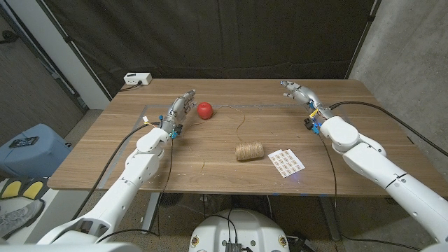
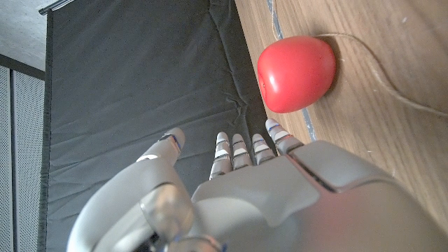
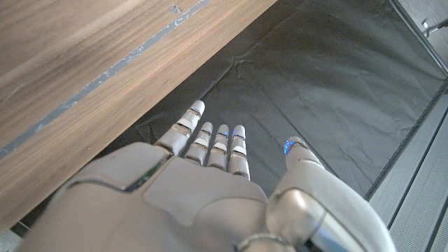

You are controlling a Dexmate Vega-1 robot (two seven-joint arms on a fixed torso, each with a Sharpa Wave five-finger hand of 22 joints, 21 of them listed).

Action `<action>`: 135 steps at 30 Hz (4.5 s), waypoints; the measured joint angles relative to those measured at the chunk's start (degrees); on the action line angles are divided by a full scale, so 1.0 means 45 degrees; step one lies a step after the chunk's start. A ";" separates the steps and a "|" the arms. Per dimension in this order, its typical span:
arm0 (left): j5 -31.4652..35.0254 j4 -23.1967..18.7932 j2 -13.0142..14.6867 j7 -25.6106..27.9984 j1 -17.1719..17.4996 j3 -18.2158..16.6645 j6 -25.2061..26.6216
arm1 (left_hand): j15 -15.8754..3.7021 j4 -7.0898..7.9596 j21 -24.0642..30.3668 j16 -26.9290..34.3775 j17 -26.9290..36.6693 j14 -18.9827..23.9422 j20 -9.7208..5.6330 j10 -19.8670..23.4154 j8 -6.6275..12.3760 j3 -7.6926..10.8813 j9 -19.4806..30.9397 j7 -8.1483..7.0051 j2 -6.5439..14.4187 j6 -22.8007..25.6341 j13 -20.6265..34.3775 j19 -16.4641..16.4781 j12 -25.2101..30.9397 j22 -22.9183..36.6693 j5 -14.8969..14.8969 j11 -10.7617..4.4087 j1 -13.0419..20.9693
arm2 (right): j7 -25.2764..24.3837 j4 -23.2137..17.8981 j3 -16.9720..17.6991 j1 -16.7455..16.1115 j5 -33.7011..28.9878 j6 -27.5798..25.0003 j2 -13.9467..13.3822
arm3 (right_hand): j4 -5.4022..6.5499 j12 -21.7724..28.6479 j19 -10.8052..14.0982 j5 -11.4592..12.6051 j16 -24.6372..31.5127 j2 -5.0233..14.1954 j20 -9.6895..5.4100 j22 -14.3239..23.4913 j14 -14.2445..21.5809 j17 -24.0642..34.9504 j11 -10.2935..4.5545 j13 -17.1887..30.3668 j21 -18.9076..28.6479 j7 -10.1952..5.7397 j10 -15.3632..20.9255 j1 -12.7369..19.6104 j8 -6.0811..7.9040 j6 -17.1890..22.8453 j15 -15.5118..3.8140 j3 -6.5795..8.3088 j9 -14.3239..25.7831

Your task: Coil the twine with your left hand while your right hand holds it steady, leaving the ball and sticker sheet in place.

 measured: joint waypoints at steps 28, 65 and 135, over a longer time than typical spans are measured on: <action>0.0053 -0.0008 -0.0208 0.0061 -0.0059 0.0034 -0.0052 | -0.0001 -0.0336 -0.0099 0.0000 -0.0001 0.0000 0.0001 -0.0001 0.0000 -0.0021 -0.0001 0.0048 0.0005 0.0049 -0.0001 -0.0001 0.0000 0.0000 0.0098 0.0001 0.0140 | 0.0473 -0.2190 -0.0324 0.0158 -0.1521 -0.1328 -0.2405 | -0.1478 0.0046 -0.0044 -0.0049 0.0000 -0.0380 0.0228 -0.0002 0.0157 0.0003 0.0539 0.0122 0.0000 0.0113 0.0173 0.1455 0.0000 -0.0117 0.0252 0.0241 -0.0003; 0.0064 -0.0233 -0.0258 0.0121 0.0076 0.0000 -0.0080 | -0.0001 -0.0705 -0.0195 0.0000 -0.0001 0.0000 0.0070 0.0068 0.0000 0.0038 -0.0002 -0.0021 0.0072 0.0115 -0.0002 0.0067 0.0000 -0.0001 0.0197 -0.0067 0.0306 | 0.1982 -0.4760 -0.1313 0.0930 -0.3330 -0.3039 -0.5099 | -0.2389 0.0189 0.0135 0.0150 0.0000 -0.1527 0.0683 -0.0034 0.0410 0.0036 0.1025 0.0450 0.0000 0.0622 0.0251 0.4711 0.0136 -0.0169 0.0591 0.1125 0.0088; -0.0034 0.0292 -0.0608 0.0072 -0.0055 0.0113 -0.0392 | 0.0070 -0.1105 -0.0271 0.0000 -0.0002 0.0071 0.0069 0.0134 0.0000 0.0017 -0.0003 0.0024 0.0189 0.0159 -0.0002 0.0066 0.0000 0.0062 0.0368 0.0002 0.0525 | 0.5237 -0.8101 -0.3936 0.2778 -0.5284 -0.6961 -0.5674 | -0.2107 0.0704 -0.0254 0.0099 0.0087 -0.2680 0.1479 -0.0002 0.0241 0.0389 0.1852 0.1308 0.0000 0.1840 0.0058 0.7101 0.0026 -0.0989 0.1437 0.1788 0.0353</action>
